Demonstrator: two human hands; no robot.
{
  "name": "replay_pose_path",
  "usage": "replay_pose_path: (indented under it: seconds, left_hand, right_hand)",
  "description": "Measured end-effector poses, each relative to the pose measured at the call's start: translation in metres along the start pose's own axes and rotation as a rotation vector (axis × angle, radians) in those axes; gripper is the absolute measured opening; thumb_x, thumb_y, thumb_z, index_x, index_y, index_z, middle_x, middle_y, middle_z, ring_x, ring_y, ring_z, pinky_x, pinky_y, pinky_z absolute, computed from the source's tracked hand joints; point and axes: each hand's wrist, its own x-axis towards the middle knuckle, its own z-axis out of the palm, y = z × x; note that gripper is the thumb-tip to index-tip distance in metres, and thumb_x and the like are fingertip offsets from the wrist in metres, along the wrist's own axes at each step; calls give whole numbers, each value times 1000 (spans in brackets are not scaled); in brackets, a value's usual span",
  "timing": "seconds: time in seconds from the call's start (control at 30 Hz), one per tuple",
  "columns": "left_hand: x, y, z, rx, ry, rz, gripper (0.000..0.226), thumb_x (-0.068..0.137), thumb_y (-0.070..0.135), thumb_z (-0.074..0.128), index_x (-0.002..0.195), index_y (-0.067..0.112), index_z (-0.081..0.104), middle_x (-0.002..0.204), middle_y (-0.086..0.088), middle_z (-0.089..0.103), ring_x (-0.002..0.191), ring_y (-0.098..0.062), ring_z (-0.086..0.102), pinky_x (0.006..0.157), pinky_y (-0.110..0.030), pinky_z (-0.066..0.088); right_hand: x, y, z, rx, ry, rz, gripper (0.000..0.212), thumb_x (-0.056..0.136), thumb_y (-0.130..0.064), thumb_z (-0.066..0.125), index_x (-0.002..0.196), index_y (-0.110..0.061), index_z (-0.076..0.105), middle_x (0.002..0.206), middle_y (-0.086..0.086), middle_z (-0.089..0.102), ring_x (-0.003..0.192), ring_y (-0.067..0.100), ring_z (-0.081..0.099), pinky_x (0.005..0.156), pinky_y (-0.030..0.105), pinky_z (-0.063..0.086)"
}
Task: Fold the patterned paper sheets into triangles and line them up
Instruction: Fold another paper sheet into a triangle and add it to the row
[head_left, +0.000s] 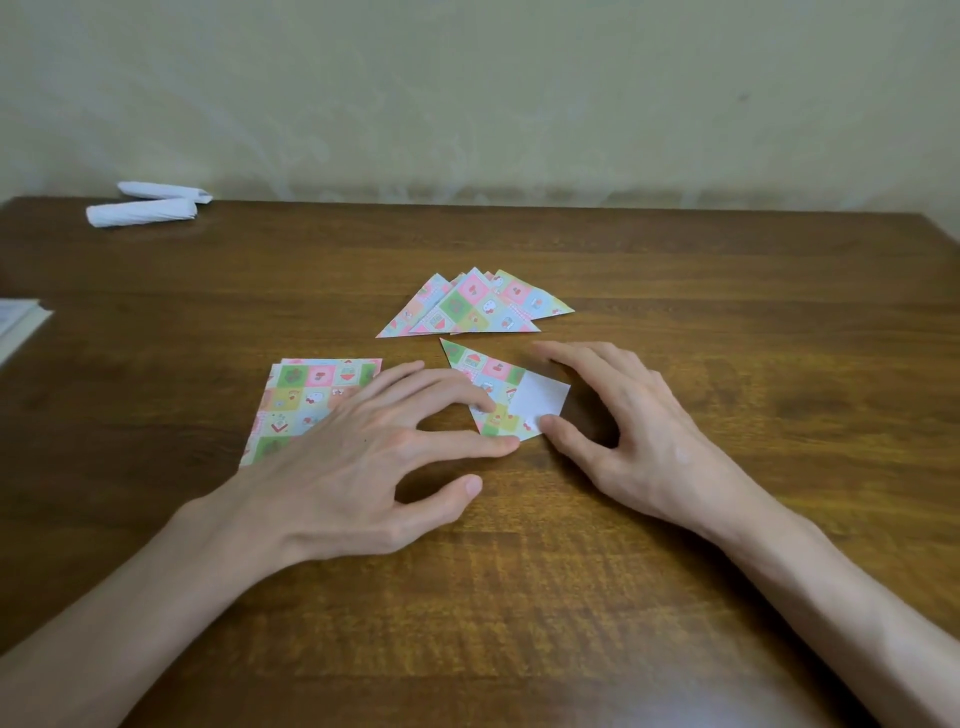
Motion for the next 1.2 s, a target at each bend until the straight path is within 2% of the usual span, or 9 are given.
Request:
replay_pose_path:
  seconds: [0.17, 0.33, 0.5, 0.73, 0.83, 0.93, 1.03, 1.1, 1.2]
  left_hand:
    - [2, 4, 4, -107, 50, -88, 82, 95, 81, 11, 144, 37, 59, 154, 15, 48, 149, -4, 33, 126, -39, 19]
    - [2, 2, 5, -100, 53, -75, 73, 98, 77, 17, 142, 38, 60, 154, 15, 49, 148, -6, 36, 126, -42, 22]
    - [-2, -2, 5, -93, 44, -80, 57, 102, 70, 28, 143, 43, 57, 156, 20, 45, 149, -1, 33, 125, -45, 25]
    - [2, -9, 4, -239, 171, -25, 23, 97, 41, 60, 112, 38, 78, 134, 25, 62, 135, 1, 51, 122, -41, 33]
    - [4, -6, 6, -328, 227, -64, 7, 94, 30, 72, 101, 29, 75, 120, 18, 65, 125, -7, 61, 108, -39, 47]
    - [7, 1, 5, -378, 259, -117, 16, 90, 28, 78, 101, 30, 67, 116, 14, 62, 116, -14, 64, 95, -42, 52]
    - [11, 10, 8, -322, 287, -178, 23, 88, 43, 77, 101, 36, 59, 115, 16, 57, 113, -10, 62, 92, -48, 50]
    - [12, 15, 11, -210, 292, -217, 34, 85, 59, 72, 106, 39, 56, 114, 21, 50, 108, -3, 57, 92, -39, 47]
    - [13, 20, 14, -61, 232, -293, 64, 80, 84, 51, 129, 44, 52, 122, 25, 44, 117, 0, 47, 101, -30, 38]
  right_hand:
    - [0, 3, -1, 148, 55, 55, 54, 99, -33, 65, 149, -38, 46, 137, -22, 54, 134, 1, 45, 114, 35, 35]
    - [0, -3, 4, 13, 60, 42, 62, 94, -60, 56, 150, -37, 43, 139, -20, 51, 132, 1, 44, 110, 31, 36]
    - [1, -2, 3, -23, -11, 28, 68, 95, -56, 60, 155, -41, 34, 144, -18, 44, 134, 4, 40, 110, 31, 33]
    - [-1, 7, -3, 181, 17, 26, 66, 99, -5, 60, 152, -40, 43, 137, -25, 53, 138, 2, 43, 118, 34, 33]
    - [-2, 2, -3, 152, 62, 0, 49, 98, -21, 66, 143, -37, 56, 133, -22, 57, 135, 4, 47, 115, 39, 38]
    - [0, -2, -4, 93, 49, -47, 37, 94, -30, 72, 130, -39, 67, 135, -20, 58, 140, 2, 42, 116, 41, 36]
    - [0, -4, -3, 66, -48, -99, 45, 91, -45, 73, 135, -42, 64, 150, -22, 50, 151, -2, 27, 124, 40, 25]
    - [-1, -6, -2, 31, -97, -110, 53, 91, -56, 68, 141, -45, 58, 155, -23, 45, 153, -5, 18, 127, 39, 18]
    - [-2, -7, -1, -59, -39, -140, 56, 89, -65, 62, 141, -45, 58, 147, -23, 52, 151, 2, 27, 123, 40, 24]
